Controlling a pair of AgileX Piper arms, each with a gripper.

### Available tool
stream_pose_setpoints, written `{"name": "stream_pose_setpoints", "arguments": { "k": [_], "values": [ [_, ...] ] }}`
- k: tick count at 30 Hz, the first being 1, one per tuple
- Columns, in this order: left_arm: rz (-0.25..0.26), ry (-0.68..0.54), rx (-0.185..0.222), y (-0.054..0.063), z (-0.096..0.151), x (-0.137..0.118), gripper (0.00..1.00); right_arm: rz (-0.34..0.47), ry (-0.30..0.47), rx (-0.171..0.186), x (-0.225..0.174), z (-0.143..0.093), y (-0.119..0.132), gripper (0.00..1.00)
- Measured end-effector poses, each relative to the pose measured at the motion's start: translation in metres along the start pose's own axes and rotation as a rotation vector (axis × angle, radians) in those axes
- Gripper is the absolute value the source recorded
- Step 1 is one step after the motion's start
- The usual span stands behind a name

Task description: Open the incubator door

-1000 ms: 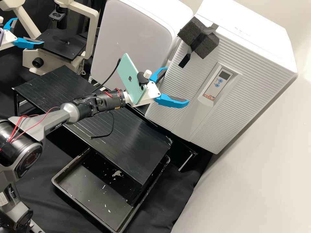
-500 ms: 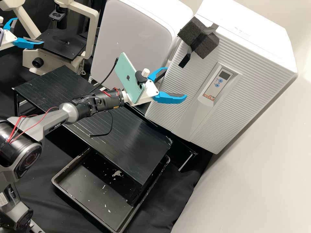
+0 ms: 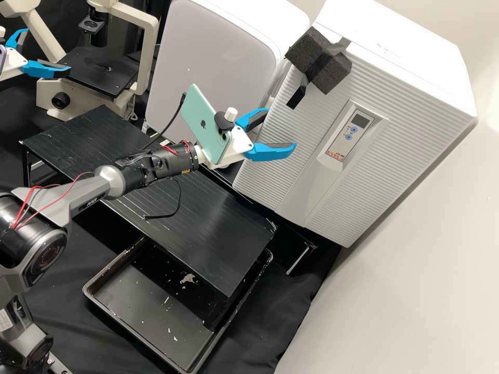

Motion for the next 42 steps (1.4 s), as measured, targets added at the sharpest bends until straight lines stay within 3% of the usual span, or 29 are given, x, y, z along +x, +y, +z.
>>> {"name": "stream_pose_setpoints", "arguments": {
  "k": [18,42],
  "values": [
    [0.0,0.0,0.0,0.0,0.0,0.0,1.0,-0.021,0.024,-0.029,-0.001,-0.001,-0.003,0.0],
    [0.0,0.0,0.0,0.0,0.0,0.0,1.0,-0.057,0.015,-0.003,-0.011,0.001,0.014,0.0]
  ]
}}
